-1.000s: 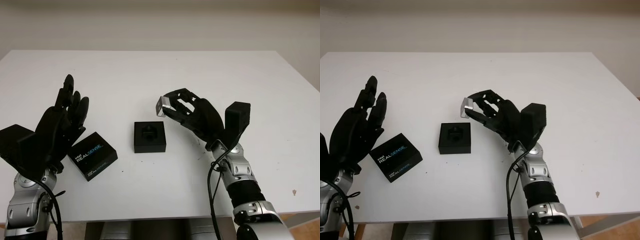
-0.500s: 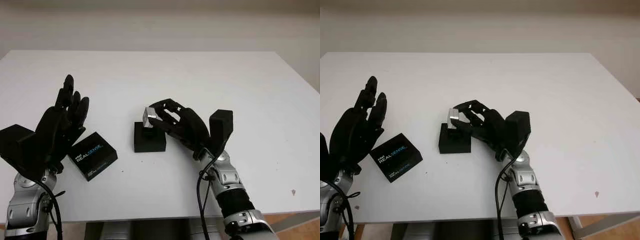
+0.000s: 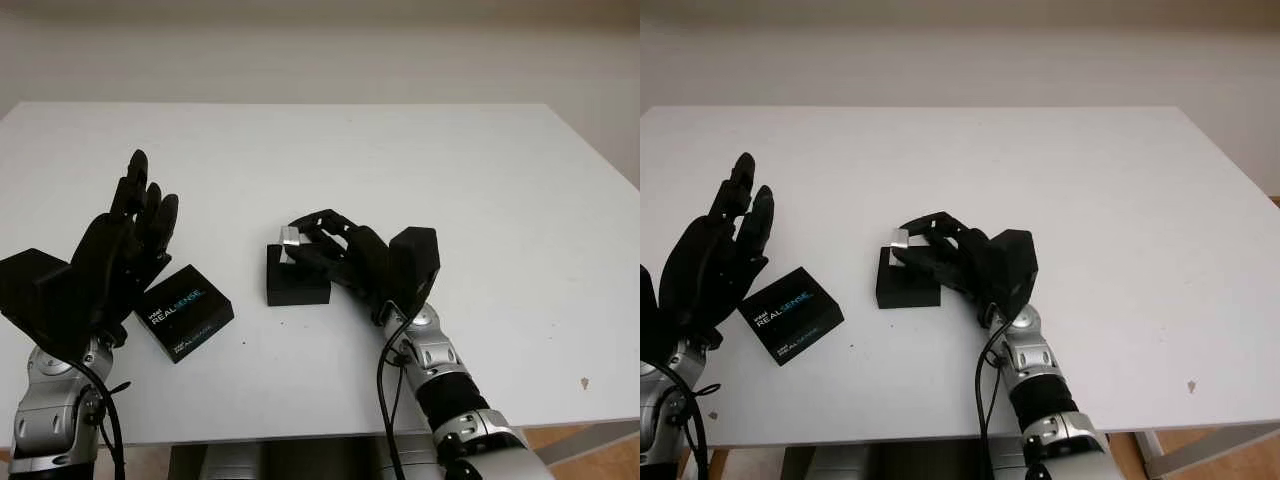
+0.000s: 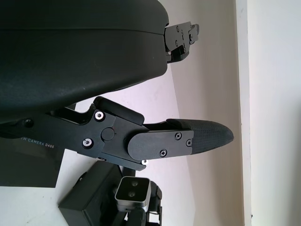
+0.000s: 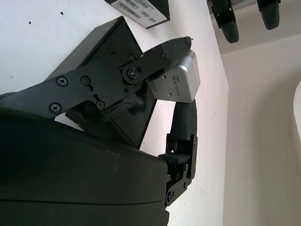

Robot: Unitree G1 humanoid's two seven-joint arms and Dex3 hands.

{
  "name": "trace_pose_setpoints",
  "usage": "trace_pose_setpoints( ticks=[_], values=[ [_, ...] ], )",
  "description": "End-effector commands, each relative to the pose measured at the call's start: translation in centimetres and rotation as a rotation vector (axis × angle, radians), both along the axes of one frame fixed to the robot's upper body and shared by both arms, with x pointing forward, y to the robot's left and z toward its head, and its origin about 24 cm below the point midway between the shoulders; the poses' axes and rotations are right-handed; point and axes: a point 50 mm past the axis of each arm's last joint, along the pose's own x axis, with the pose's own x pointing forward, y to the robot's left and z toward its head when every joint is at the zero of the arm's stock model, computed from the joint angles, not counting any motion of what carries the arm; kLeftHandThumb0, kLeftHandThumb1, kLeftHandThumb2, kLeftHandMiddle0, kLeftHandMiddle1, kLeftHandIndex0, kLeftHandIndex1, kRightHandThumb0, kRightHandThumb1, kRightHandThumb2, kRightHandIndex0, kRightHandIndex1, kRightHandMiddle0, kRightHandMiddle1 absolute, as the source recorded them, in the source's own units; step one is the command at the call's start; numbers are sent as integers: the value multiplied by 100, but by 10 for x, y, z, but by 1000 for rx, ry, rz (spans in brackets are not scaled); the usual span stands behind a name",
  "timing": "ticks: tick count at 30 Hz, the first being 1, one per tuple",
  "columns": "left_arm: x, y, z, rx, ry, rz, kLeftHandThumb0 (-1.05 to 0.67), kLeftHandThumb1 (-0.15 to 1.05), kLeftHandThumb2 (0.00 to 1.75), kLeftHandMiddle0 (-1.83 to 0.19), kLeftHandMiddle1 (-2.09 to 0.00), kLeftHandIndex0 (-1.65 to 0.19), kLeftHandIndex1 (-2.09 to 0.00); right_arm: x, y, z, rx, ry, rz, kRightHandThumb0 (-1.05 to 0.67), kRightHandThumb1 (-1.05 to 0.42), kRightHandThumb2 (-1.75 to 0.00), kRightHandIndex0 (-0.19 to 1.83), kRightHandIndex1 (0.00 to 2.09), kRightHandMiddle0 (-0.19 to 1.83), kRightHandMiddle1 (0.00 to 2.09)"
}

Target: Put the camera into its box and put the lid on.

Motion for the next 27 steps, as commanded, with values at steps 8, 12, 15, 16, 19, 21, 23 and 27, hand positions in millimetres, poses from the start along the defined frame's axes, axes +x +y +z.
trace_pose_setpoints(
  ticks=[8, 12, 15, 16, 19, 21, 23, 27],
  values=[
    [1, 0, 3, -4, -16, 3, -72, 105, 47, 19, 0, 19, 0, -1, 14, -2, 10, 17, 19, -54, -95, -5, 20, 6, 38, 154],
    [1, 0, 3, -5, -23, 7, -72, 105, 46, 19, 0, 19, 0, -3, 16, -2, 4, 11, 33, -56, -95, -5, 20, 6, 40, 154],
    [1, -1, 4, -4, -22, 8, -72, 105, 47, 19, 0, 19, 0, -4, 15, -2, -6, 17, 41, -55, -95, -5, 20, 6, 39, 153],
    [0, -1, 4, -7, -22, 8, -71, 105, 48, 19, 0, 19, 0, -5, 15, -1, -8, 16, 44, -55, -95, -5, 20, 6, 40, 153],
    [0, -1, 4, -12, -18, 13, -72, 105, 46, 19, 0, 19, 0, -7, 13, -1, -10, 9, 56, -55, -95, -5, 20, 6, 39, 153],
    [0, -1, 3, -10, -14, 13, -73, 105, 46, 19, 0, 19, 0, -9, 12, -1, -9, 6, 63, -53, -95, -6, 20, 6, 38, 153],
    [0, -1, 3, -10, -11, 13, -73, 105, 46, 19, 0, 19, 0, -11, 11, -1, -8, 8, 68, -52, -95, -5, 20, 6, 38, 153],
    [0, -1, 3, 0, -10, 8, -73, 105, 47, 19, 0, 19, 0, -13, 10, -2, -19, 9, 71, -51, -95, -5, 20, 6, 38, 153]
  ],
)
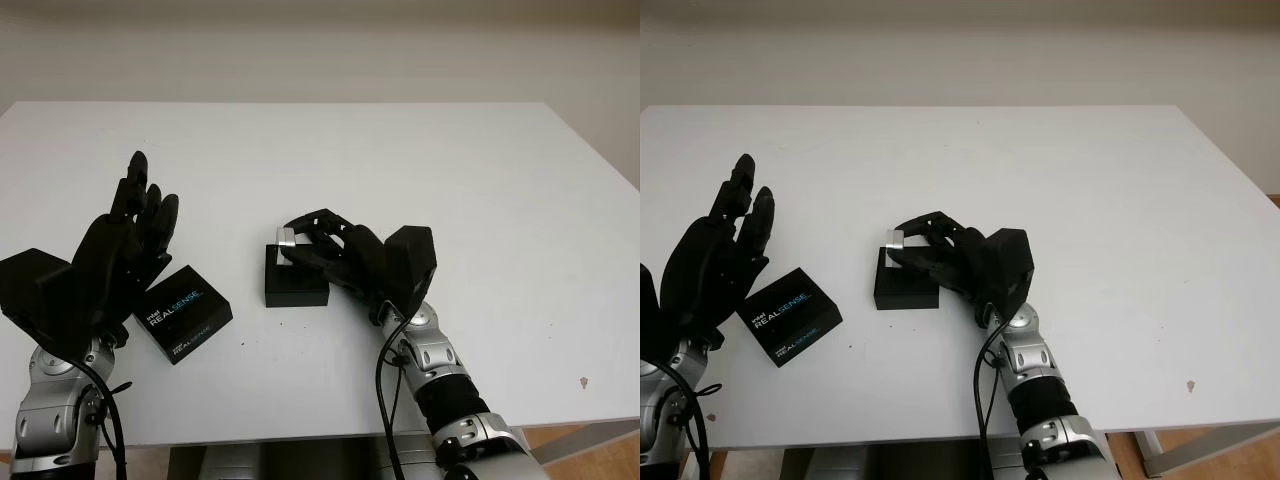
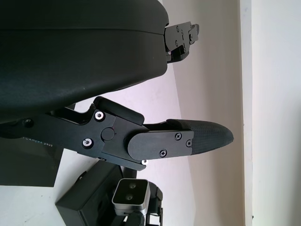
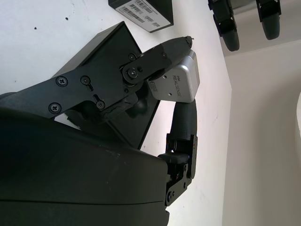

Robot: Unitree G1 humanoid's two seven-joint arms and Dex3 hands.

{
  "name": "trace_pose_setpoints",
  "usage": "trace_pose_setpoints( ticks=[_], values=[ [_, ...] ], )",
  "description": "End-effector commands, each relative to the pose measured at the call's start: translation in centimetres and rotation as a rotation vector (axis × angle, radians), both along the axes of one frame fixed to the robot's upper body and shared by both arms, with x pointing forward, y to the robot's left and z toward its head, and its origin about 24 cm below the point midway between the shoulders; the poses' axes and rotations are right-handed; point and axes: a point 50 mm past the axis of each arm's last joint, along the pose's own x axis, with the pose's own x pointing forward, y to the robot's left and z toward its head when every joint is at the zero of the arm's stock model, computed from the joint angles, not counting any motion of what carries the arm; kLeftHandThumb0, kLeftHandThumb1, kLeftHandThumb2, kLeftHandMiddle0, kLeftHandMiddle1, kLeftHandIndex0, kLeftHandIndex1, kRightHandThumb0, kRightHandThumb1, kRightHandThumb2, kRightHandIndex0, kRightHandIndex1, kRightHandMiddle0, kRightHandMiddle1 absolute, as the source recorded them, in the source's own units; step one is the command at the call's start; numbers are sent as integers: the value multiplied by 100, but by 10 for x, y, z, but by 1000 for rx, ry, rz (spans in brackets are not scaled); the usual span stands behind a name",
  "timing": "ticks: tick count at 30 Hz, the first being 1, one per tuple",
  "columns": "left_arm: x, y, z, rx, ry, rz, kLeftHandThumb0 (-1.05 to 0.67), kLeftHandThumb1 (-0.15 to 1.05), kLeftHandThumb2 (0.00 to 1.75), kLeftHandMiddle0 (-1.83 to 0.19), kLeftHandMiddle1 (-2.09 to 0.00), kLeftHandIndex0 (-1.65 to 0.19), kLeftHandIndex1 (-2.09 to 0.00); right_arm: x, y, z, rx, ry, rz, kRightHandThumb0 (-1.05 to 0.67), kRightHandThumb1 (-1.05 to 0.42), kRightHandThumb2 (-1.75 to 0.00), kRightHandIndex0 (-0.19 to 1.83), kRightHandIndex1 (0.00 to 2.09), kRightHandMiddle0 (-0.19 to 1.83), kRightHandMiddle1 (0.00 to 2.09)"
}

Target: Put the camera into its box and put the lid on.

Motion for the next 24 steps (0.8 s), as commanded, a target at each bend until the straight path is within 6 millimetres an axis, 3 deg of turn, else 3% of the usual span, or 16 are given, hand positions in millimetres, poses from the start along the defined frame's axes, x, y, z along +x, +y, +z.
trace_pose_setpoints(
  ticks=[1, 13, 24],
  values=[
    [0, 0, 4, 10, -18, -5, -72, 105, 47, 19, 0, 19, 0, -7, 7, -6, 3, 24, 43, -51, -95, -5, 20, 6, 38, 153],
    [0, -1, 4, 6, -20, -2, -74, 105, 45, 19, 0, 19, 0, -14, 6, -16, -14, 23, 56, -49, -96, -6, 20, 6, 36, 155],
    [0, -2, 4, 6, -17, -2, -74, 105, 46, 19, 0, 19, 0, -18, 17, -25, -41, 43, 30, -49, -97, -6, 22, 6, 33, 158]
  ],
)
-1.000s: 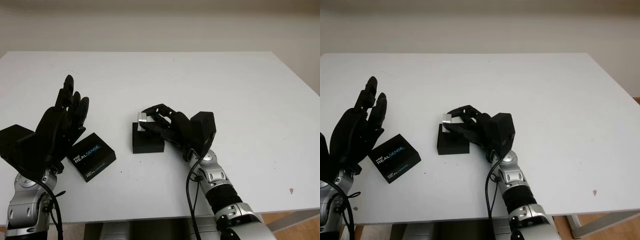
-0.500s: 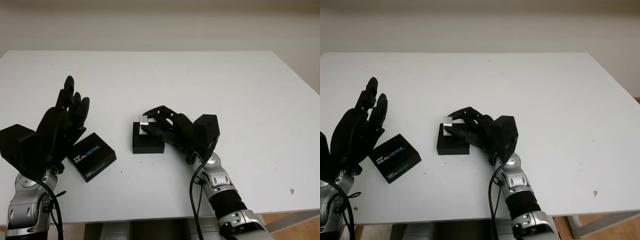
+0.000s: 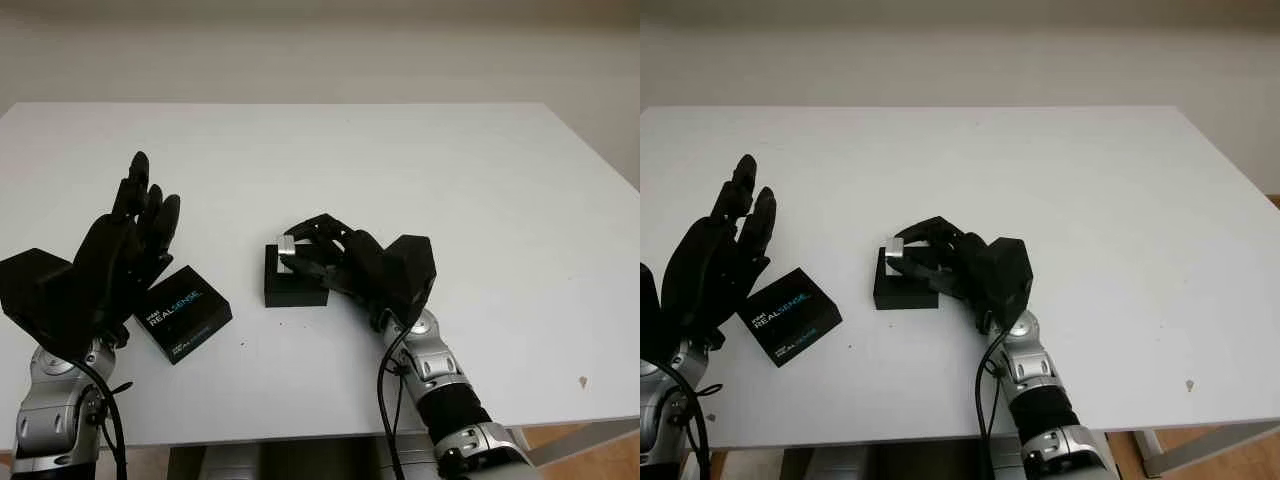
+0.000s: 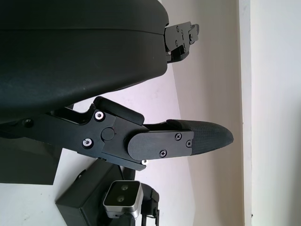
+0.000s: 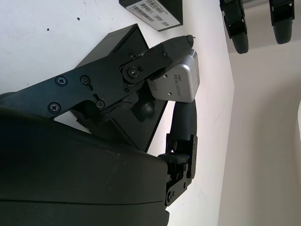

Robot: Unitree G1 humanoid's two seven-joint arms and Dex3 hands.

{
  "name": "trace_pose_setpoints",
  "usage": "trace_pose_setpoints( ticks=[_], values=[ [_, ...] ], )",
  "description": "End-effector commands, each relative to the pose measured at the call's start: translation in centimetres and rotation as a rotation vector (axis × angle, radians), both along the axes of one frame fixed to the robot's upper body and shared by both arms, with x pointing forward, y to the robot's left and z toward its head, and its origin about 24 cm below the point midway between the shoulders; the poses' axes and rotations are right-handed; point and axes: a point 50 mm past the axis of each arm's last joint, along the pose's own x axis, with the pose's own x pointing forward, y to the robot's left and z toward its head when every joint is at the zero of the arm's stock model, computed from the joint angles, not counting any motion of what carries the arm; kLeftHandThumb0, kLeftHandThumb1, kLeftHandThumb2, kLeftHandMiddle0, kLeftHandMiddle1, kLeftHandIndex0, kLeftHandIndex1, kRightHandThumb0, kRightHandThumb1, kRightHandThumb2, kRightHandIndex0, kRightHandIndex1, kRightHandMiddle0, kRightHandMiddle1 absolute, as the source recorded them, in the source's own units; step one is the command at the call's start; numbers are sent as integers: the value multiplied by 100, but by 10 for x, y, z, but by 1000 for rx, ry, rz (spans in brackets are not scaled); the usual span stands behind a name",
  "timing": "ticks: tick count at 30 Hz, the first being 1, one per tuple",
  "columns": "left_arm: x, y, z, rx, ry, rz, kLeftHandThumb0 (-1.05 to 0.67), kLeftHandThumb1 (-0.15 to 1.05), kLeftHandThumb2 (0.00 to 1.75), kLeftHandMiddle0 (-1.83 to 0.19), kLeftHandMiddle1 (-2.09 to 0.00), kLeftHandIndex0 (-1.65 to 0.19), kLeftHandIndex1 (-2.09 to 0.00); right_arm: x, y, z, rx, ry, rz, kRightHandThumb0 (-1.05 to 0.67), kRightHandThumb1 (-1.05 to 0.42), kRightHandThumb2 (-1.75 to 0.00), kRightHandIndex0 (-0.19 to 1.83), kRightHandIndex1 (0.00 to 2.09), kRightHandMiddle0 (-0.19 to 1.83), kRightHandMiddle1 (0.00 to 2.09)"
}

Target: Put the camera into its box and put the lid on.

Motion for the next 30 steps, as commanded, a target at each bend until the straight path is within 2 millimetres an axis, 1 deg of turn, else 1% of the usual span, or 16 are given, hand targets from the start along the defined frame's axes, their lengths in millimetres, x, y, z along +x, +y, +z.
trace_pose_setpoints(
  ticks=[1, 7, 15, 19, 20, 21, 22, 24, 27, 30],
  values=[
    [0, -1, 4, 1, -17, -1, -73, 105, 46, 19, 0, 19, 0, -11, 15, -17, -2, 70, 37, -49, -97, -6, 22, 6, 33, 158],
    [0, -2, 3, 0, -13, 0, -73, 105, 45, 19, 0, 19, 0, -12, 18, -21, -15, 82, 38, -50, -97, -6, 20, 5, 34, 157],
    [0, -2, 4, 8, -18, -1, -73, 105, 47, 19, 0, 19, 0, -13, 16, -22, -94, 43, 63, -51, -97, -5, 22, 6, 33, 155],
    [0, -1, 4, 2, -17, 0, -73, 105, 46, 19, 0, 19, 0, -10, 11, -16, -211, -31, 125, -54, -97, -5, 23, 6, 34, 157],
    [0, -1, 4, 1, -15, 1, -73, 105, 46, 19, 0, 19, 0, -10, 10, -15, -239, -50, 139, -56, -96, -5, 21, 5, 28, 152],
    [0, 0, 3, 0, -15, 2, -73, 105, 46, 19, 0, 19, 0, -8, 8, -12, -279, -76, 157, -56, -96, -5, 20, 5, 26, 151],
    [0, 0, 3, 0, -16, 2, -73, 105, 45, 19, 0, 19, 0, -8, 6, -11, -306, -93, 170, -60, -94, -5, 15, 3, 16, 135],
    [0, 0, 3, -1, -18, 2, -73, 105, 45, 19, 0, 19, 0, -7, 3, -6, -349, -139, 185, -63, -92, -5, 11, 3, 11, 118],
    [1, 0, 4, 0, -19, -2, -74, 105, 44, 19, 0, 19, 0, -6, -2, 2, -389, -211, 194, -68, -90, -5, 0, 2, 4, 80],
    [1, 1, 4, -1, -23, -3, -73, 105, 45, 19, 0, 19, 0, -4, -7, 8, -430, -257, 190, -72, -89, -5, -11, 2, 2, 49]
  ],
)
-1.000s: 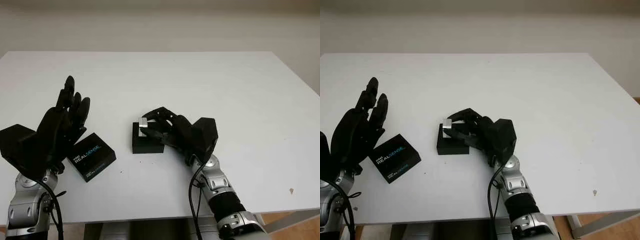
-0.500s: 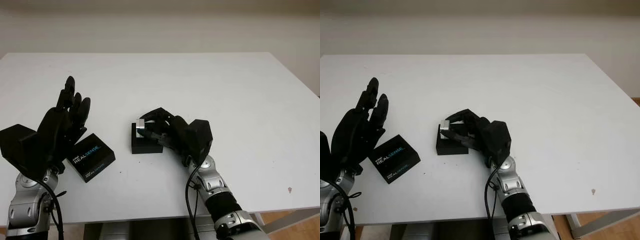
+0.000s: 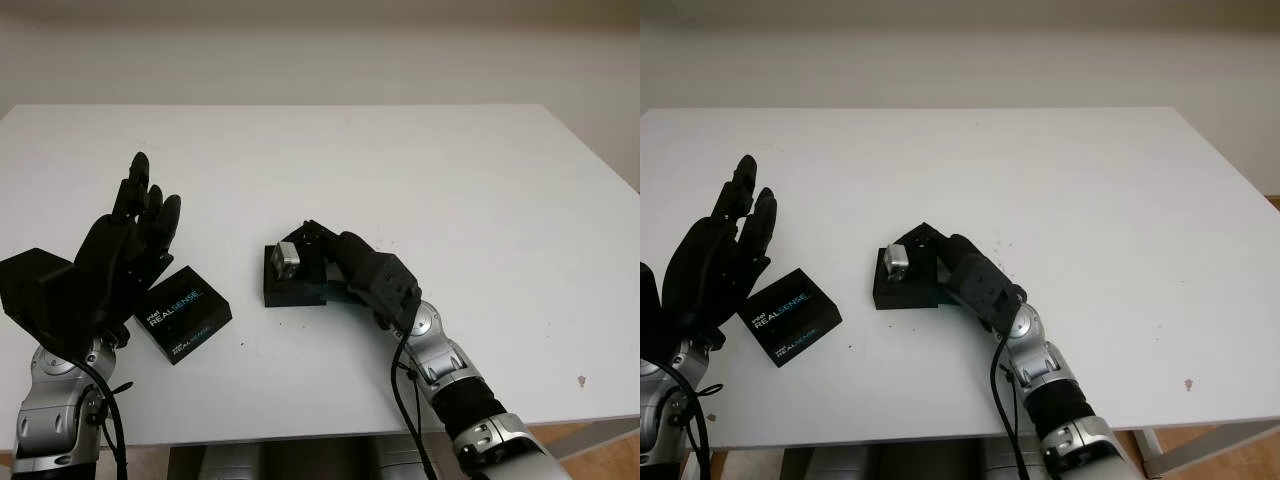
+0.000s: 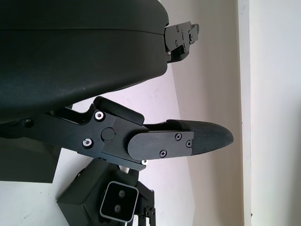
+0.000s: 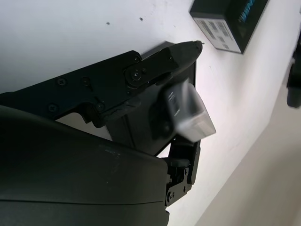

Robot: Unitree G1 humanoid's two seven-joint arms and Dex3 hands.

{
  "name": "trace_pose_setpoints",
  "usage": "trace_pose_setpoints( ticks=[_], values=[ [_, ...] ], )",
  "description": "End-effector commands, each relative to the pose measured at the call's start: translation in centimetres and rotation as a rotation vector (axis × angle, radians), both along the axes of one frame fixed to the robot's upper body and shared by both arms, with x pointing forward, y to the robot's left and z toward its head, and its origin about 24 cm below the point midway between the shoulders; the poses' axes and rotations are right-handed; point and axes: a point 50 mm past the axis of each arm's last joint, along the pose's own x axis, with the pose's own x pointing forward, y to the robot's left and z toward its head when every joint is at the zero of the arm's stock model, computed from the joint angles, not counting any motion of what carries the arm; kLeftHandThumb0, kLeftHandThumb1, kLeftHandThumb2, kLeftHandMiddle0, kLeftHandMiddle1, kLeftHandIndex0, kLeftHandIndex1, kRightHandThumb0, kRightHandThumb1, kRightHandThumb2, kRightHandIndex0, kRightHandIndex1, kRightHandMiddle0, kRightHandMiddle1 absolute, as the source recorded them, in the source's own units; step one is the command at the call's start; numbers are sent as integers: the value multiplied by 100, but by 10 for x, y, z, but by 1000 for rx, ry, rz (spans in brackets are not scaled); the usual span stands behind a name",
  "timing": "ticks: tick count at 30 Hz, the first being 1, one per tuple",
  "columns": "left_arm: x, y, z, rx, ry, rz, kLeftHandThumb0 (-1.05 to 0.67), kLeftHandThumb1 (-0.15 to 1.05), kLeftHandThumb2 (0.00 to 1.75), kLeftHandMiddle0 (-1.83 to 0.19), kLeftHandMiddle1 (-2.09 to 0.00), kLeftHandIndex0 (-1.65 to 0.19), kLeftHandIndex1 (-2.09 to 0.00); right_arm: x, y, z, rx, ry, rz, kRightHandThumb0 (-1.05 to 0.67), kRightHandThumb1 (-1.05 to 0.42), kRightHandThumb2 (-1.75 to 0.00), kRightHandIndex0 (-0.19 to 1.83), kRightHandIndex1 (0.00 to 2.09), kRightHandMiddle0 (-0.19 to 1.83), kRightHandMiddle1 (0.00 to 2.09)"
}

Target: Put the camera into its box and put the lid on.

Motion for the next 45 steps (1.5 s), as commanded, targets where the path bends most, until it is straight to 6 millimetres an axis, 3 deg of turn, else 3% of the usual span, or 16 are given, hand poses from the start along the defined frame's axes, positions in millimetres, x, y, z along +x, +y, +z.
trace_pose_setpoints(
  ticks=[1, 7, 22, 26, 32, 39, 45],
  values=[
    [2, 1, 4, 1, -25, 0, -73, 105, 45, 19, 0, 19, 0, -2, 0, 2, -31, -28, 18, -72, -89, -5, -13, 2, 3, 41],
    [2, 2, 5, 10, -30, -7, -74, 105, 45, 19, 0, 19, 0, -2, -8, 17, -46, -118, 9, -69, -90, -5, -19, 0, 3, 25],
    [2, 1, 3, 19, -18, -6, -74, 105, 46, 19, 0, 19, 0, -2, -21, 38, -48, -243, -44, -73, -91, -5, -19, 0, 6, 17],
    [2, 1, 3, 5, -20, 0, -73, 105, 45, 19, 0, 19, 0, 5, -32, 68, -79, -373, -60, -61, -89, -5, -17, 1, 7, 15],
    [0, -1, 3, 20, -19, -4, -73, 105, 46, 19, 0, 19, 0, 16, -45, 121, -211, -636, 33, -53, -84, -4, 10, 15, 24, 22],
    [0, -4, 2, 9, -20, -6, -73, 105, 47, 19, 0, 19, 0, 16, -34, 182, -579, -861, 250, -49, -83, -5, 27, 21, 32, 25],
    [0, -6, 1, 20, -18, -16, -73, 105, 49, 19, 0, 19, 0, 17, -17, 194, -825, -951, 366, -63, -82, -5, 27, 19, 30, 24]
  ],
)
